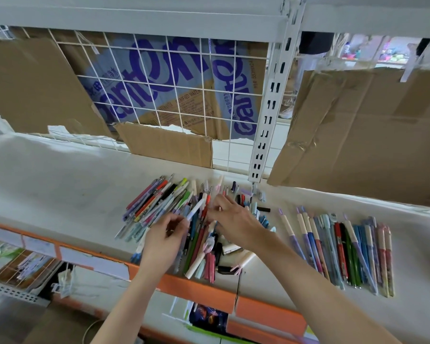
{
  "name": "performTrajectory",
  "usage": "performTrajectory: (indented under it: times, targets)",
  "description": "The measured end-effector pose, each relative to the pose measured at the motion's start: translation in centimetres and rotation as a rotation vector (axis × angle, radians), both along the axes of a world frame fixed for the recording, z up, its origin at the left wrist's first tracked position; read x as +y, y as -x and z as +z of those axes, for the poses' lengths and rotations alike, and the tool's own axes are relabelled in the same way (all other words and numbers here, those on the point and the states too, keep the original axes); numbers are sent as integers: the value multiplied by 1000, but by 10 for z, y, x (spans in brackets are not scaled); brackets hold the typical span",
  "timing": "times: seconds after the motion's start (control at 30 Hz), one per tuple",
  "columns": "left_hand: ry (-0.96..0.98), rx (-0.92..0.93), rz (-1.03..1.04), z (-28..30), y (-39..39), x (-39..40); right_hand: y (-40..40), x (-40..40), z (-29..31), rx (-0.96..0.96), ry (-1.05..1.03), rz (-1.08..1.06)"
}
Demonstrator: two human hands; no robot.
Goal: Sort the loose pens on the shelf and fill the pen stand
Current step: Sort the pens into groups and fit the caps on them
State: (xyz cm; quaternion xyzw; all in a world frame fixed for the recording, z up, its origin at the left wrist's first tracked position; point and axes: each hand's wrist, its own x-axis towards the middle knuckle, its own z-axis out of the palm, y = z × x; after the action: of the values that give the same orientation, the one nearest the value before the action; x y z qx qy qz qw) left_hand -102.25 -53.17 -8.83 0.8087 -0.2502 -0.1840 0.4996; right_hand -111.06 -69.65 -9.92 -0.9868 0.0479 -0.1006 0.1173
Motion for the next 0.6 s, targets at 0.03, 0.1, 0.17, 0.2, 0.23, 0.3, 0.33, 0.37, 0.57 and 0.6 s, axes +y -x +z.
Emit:
performTrajectory:
  times: [0.03, 0.1, 0.17, 0.2, 0.23, 0.3, 0.33, 0.37, 0.57, 0.6]
  targets:
    - [14, 3, 9, 2, 1, 0, 1, -2, -3, -28, -7, 22]
    - [22, 1, 8, 4, 2, -1, 7, -2, -4, -59, -164, -5]
    - [17, -8, -8, 3, 2, 0, 13, -3, 4, -129, -479, -175]
    - [14, -16, -17, 3, 2, 0, 16, -4, 9, -155, -708, -297]
    - [11, -22, -32, 2, 3, 0, 18, -5, 14, -193, -993, -378]
    - [8, -27, -65, 2, 6, -2, 20, -5, 21, -325, -1432, -407]
    - [4, -34, -77, 3, 8, -3, 21, -6, 22, -388, -1542, -397]
    - [2, -43, -83, 4, 10, -4, 21, -7, 24, -439, -1631, -385]
    - [13, -52, -111, 10, 17, -8, 24, -7, 29, -525, -1702, -373]
    - [13, -50, -114, 10, 17, -8, 24, -5, 28, -502, -1673, -369]
